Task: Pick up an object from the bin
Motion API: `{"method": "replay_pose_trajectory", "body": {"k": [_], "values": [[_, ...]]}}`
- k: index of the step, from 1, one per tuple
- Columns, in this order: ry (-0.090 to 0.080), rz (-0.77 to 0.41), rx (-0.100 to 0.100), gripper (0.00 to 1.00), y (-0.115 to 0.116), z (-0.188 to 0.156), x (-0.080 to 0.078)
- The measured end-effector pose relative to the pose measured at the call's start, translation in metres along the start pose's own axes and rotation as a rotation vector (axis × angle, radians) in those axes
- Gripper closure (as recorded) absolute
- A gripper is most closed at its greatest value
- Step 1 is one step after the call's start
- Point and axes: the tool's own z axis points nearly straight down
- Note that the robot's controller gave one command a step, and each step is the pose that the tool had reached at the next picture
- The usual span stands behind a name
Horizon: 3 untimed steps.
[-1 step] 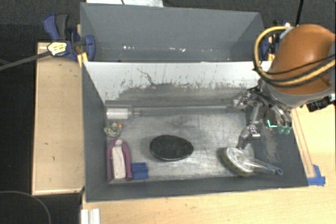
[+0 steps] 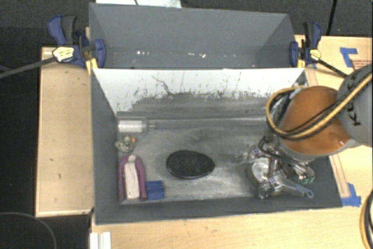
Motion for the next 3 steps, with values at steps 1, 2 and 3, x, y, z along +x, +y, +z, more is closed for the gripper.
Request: {"method": "replay_pose_trajectory", "body": {"k": [1,2,3], "values": [[0.002,-0.003,0.000,1.00,0.000,-0.001,0.001],[0.000,-0.003,0.000,0.00,0.000,-0.001,0.000],[0.005,-0.138,-0.001,0.00,-0.028,-0.004,-0.006]]}}
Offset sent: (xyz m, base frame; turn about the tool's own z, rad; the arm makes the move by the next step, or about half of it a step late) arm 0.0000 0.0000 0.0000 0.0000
